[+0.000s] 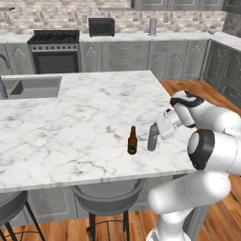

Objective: Place the drinks on the dining counter in a tight cluster.

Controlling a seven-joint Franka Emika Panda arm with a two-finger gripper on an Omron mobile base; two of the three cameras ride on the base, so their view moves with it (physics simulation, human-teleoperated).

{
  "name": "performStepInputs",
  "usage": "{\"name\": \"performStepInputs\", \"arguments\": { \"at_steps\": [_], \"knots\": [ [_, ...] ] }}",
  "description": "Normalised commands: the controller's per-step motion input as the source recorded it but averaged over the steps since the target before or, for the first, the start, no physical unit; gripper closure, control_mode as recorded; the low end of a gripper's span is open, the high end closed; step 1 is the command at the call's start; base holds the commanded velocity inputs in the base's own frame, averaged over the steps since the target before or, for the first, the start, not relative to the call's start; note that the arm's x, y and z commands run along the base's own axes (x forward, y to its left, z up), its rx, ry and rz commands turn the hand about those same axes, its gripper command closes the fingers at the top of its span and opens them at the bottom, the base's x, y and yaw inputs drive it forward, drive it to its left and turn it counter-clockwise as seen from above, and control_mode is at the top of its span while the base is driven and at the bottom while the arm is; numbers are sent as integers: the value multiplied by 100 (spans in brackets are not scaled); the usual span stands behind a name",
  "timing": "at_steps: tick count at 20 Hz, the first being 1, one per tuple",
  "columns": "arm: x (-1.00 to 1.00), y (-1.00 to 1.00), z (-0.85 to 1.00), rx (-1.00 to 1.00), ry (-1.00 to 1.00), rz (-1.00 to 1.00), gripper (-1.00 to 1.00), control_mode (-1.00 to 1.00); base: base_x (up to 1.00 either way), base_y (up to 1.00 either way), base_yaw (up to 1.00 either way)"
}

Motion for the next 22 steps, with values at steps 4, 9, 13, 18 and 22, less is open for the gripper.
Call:
{"name": "performStepInputs", "arguments": {
  "at_steps": [4, 9, 13, 18, 22],
  "knots": [
    [0, 8, -12, 0, 0, -2, 100, -100, 0, 0, 0],
    [0, 17, -6, 0, 0, -2, 100, -100, 0, 0, 0],
    [5, 20, -2, 0, 0, -1, 100, -100, 0, 0, 0],
    [13, 4, -9, 0, 0, -1, 100, -100, 0, 0, 0],
    [15, 0, -3, 0, 0, 0, 100, -100, 0, 0, 0]
  ]
}}
